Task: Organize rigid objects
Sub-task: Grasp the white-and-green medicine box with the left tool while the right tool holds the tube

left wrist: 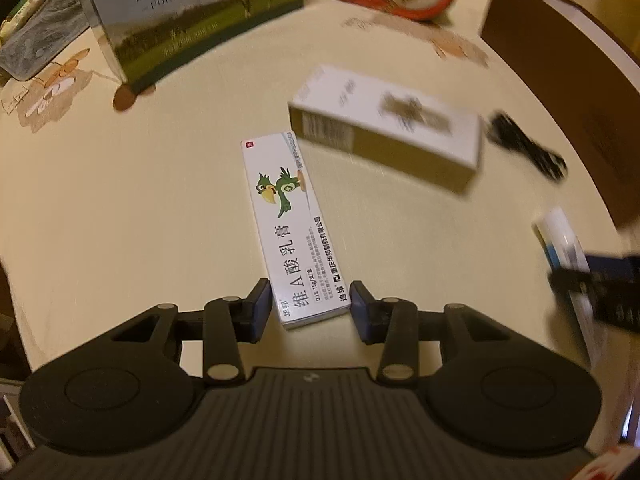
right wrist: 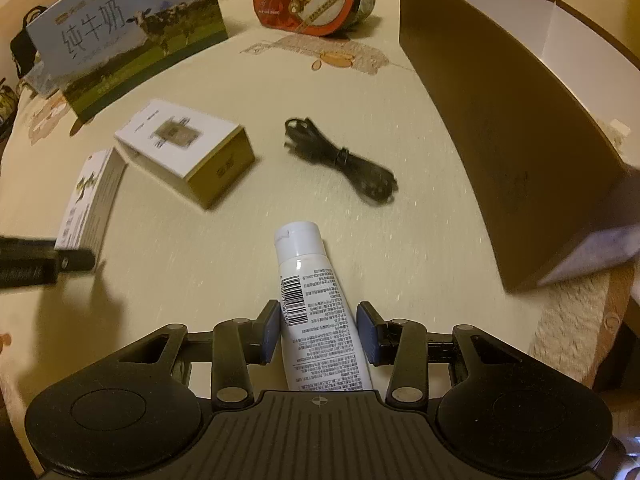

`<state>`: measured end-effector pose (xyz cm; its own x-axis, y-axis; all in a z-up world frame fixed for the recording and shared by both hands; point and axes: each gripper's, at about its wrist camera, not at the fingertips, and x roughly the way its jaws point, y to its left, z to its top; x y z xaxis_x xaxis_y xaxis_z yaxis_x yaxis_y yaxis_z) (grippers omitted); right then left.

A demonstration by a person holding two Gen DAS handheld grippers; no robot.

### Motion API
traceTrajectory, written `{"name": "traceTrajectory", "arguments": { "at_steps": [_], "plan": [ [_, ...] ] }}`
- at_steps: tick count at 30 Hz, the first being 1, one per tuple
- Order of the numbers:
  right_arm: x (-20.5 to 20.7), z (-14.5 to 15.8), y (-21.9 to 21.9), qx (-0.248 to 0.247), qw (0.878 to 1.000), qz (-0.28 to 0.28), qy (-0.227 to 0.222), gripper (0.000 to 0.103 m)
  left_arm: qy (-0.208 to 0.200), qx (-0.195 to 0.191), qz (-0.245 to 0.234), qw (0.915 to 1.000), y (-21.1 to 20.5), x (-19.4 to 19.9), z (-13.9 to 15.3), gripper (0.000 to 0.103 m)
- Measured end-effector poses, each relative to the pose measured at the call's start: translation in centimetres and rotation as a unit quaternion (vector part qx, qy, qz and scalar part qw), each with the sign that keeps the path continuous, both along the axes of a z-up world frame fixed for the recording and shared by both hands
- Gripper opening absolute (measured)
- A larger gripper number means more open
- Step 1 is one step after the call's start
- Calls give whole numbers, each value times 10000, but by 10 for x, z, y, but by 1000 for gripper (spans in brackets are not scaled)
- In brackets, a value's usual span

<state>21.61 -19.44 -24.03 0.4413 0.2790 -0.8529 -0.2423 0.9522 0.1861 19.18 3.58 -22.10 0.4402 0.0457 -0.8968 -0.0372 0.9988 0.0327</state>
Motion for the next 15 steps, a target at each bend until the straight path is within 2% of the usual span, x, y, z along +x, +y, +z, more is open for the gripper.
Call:
{"name": "traceTrajectory", "arguments": {
  "at_steps": [7,10,13,15],
  "plan": [
    [-28,1,1,-92,9998,153,79,39,435,-131,-244,9987,-7,-30,0,36],
    [-34,1,4,-174,9995,255,47,39,411,-113,-228,9988,-7,-28,2,37],
    [-29,-1,7,-225,9993,287,80,40,325,-148,-180,9992,-6,-17,6,45],
    [-24,-2,8,-220,9993,297,100,43,307,-135,-123,9994,-6,-8,6,46]
  ]
}}
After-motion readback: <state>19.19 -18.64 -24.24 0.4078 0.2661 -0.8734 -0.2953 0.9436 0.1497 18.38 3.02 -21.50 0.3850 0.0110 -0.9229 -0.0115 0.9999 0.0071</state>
